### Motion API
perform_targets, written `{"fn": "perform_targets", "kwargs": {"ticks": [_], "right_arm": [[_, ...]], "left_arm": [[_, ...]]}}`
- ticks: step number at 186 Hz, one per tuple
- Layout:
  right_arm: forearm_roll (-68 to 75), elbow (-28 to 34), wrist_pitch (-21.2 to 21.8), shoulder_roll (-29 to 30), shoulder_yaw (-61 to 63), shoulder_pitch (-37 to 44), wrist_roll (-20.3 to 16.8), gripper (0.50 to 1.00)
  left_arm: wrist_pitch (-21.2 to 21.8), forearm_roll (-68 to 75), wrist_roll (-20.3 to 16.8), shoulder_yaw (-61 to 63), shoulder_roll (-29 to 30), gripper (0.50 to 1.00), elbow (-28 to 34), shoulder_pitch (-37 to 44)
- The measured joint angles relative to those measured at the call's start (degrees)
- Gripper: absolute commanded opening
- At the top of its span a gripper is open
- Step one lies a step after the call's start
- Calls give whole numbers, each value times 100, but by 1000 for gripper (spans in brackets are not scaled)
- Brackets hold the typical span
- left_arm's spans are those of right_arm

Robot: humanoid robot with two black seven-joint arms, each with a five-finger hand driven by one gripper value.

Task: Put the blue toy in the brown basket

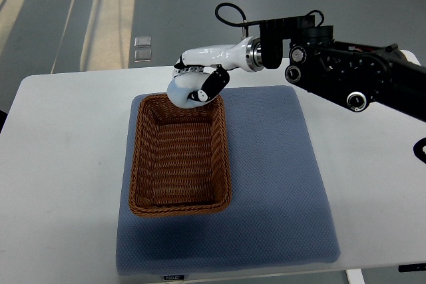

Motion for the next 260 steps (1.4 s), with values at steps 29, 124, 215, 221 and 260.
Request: {"fn": "perform_targets", "kwargs": {"ticks": [29,124,215,221,260], "right_arm": [[-48,-4,-140,384,-15,-458,-2,500],[-95,-92,-515,761,-16,-1133,-16,793],[-24,-101,-550,652,59,-1101,-6,864],[-14,-101,-542,645,128,-1066,-6,874],[37,-130,-484,398,1063,-976,17,895]], "left_arm": [[0,0,0,0,0,1000,0,0],[0,0,1,0,0,1000,2,-2],[0,0,3,0,0,1000,2,-1],[0,0,3,0,0,1000,2,-1],[0,0,3,0,0,1000,1,-1]]}}
